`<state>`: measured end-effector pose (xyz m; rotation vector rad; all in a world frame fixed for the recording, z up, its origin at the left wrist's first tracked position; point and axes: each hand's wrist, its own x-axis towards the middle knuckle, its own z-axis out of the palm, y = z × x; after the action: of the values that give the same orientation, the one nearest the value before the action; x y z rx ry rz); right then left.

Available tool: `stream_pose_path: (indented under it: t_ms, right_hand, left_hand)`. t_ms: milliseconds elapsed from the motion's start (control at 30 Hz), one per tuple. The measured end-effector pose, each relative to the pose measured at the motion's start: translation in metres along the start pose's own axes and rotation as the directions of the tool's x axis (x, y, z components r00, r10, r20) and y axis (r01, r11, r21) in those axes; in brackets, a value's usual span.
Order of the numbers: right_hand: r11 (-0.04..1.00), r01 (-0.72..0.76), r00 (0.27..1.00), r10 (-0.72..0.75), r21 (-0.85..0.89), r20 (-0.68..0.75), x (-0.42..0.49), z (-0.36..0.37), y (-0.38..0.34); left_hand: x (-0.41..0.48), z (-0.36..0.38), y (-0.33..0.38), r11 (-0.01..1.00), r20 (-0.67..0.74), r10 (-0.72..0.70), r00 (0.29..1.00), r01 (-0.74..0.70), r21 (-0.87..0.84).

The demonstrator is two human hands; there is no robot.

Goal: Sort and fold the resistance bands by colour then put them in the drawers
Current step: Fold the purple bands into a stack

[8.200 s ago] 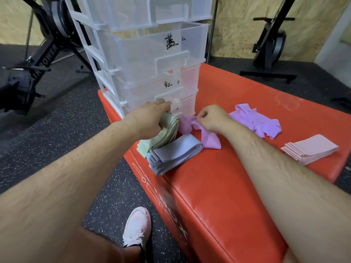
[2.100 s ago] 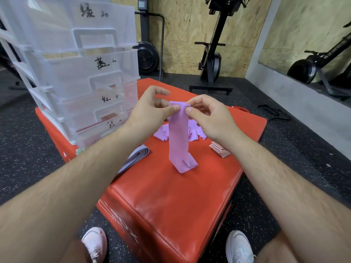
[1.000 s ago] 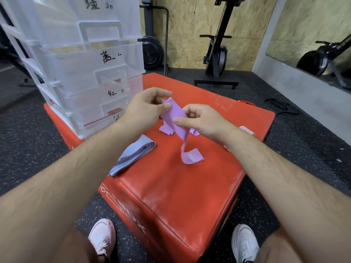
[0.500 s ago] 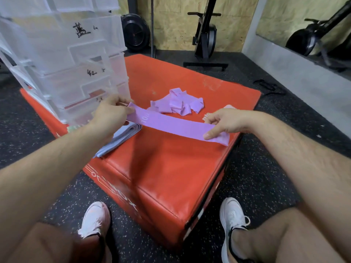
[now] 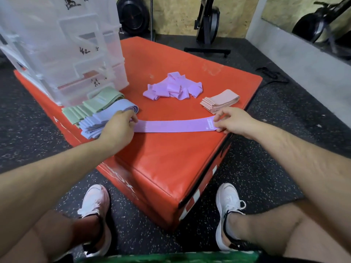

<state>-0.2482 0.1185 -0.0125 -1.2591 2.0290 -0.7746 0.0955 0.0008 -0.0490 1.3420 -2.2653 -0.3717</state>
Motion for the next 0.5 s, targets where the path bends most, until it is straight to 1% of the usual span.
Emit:
stream_pose_path:
  t_ms: [100, 167, 233, 267, 367, 500]
  right_hand:
    - [0.995, 0.03, 0.999, -0.031, -0.095, -0.011, 0.0, 0.002, 0.003]
    - [0.977, 0.068, 0.997, -0.072, -0.204, -0.015, -0.002, 0.003, 0.004]
    - [0.948, 0.105, 0.992, -0.122, -0.3, -0.037, -0.002, 0.004, 0.006]
    - [0.933, 0.121, 0.988, -0.146, -0.338, -0.048, -0.002, 0.005, 0.006]
    - [0.909, 0.148, 0.984, -0.176, -0.39, -0.037, -0.005, 0.005, 0.007]
    - [0.87, 0.143, 0.984, -0.175, -0.473, -0.025, -0.007, 0.006, 0.006]
  left_hand:
    - [0.001, 0.003, -0.002, 0.999, 0.008, 0.017, 1.0, -0.017, 0.045]
    - [-0.001, 0.004, -0.004, 0.996, -0.019, 0.013, 1.0, -0.011, 0.084]
    - [-0.002, 0.006, -0.005, 0.99, -0.039, 0.057, 0.998, -0.052, 0.128]
    - [-0.002, 0.006, -0.004, 0.986, -0.023, 0.092, 0.995, -0.088, 0.144]
    - [0.002, 0.003, -0.003, 0.98, 0.039, 0.138, 0.99, -0.142, 0.143]
    - [0.001, -0.004, 0.005, 0.981, 0.047, 0.122, 0.991, -0.128, 0.144]
